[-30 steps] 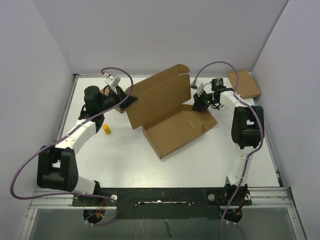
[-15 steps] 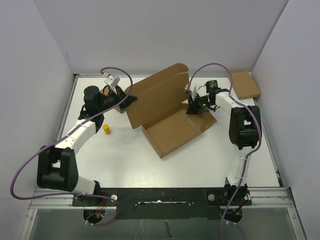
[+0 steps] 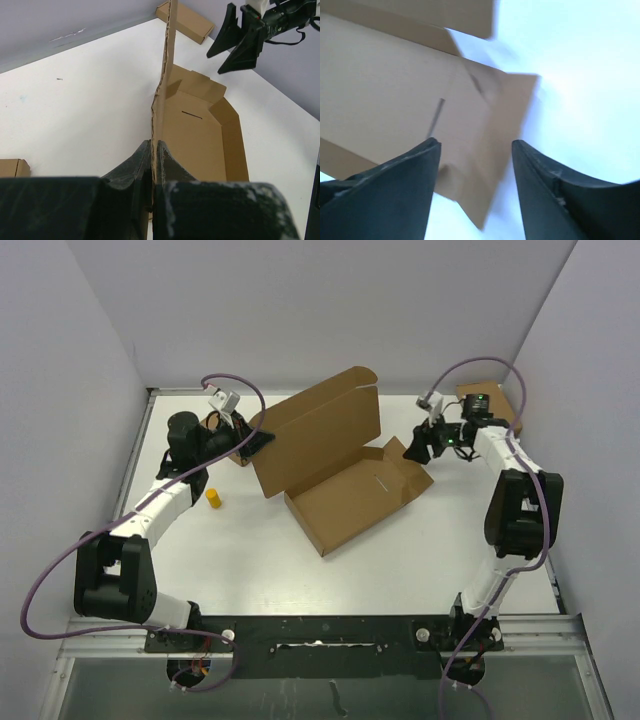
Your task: Fold the paper box
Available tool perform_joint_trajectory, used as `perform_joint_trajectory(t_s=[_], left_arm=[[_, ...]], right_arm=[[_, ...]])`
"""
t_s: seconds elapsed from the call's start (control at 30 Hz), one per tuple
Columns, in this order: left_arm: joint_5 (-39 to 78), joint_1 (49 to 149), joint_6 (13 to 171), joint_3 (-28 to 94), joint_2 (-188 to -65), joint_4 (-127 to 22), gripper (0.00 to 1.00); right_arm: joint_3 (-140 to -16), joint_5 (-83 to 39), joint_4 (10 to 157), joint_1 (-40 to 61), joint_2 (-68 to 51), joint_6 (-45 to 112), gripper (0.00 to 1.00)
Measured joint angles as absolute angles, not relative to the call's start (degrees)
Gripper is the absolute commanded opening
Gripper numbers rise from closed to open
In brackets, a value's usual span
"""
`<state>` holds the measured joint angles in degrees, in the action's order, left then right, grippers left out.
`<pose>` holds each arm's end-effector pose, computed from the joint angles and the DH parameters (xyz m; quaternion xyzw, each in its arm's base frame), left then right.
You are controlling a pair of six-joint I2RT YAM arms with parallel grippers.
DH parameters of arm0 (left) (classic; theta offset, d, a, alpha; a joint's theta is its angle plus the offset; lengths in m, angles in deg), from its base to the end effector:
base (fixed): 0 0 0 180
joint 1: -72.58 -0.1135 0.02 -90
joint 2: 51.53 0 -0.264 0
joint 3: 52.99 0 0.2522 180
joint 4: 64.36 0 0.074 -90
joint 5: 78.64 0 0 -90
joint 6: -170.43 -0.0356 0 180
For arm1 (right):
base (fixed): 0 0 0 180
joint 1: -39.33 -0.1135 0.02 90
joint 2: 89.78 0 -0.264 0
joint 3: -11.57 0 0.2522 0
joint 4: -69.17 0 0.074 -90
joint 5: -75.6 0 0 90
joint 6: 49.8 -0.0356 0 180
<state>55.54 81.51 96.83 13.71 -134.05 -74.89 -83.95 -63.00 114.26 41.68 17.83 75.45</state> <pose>0.3196 -0.0753 0.2973 0.2082 0.6998 -0.4080 0.5481 0.4001 0.0103 0.2303 -0.3591 0.8056 0.2907 0.3710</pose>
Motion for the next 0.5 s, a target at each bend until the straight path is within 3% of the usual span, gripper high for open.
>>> perform_joint_trajectory(t_s=[0.17,0.37,0.5], left_arm=[[55.7,81.5,97.2,13.7,-134.1,-75.3,0.0],[55.9,81.5,97.8,13.7,-134.1,-75.9,0.0],[56.2,81.5,97.9,13.6,-134.1,-76.4,0.0]], right_arm=[[-84.4,-61.3,113.7,48.7,18.2,72.0,0.64],[-84.9,-59.5,115.8,49.0,25.0,69.8,0.6],[-85.3,-59.1,117.7,48.6,27.3,69.2,0.42]])
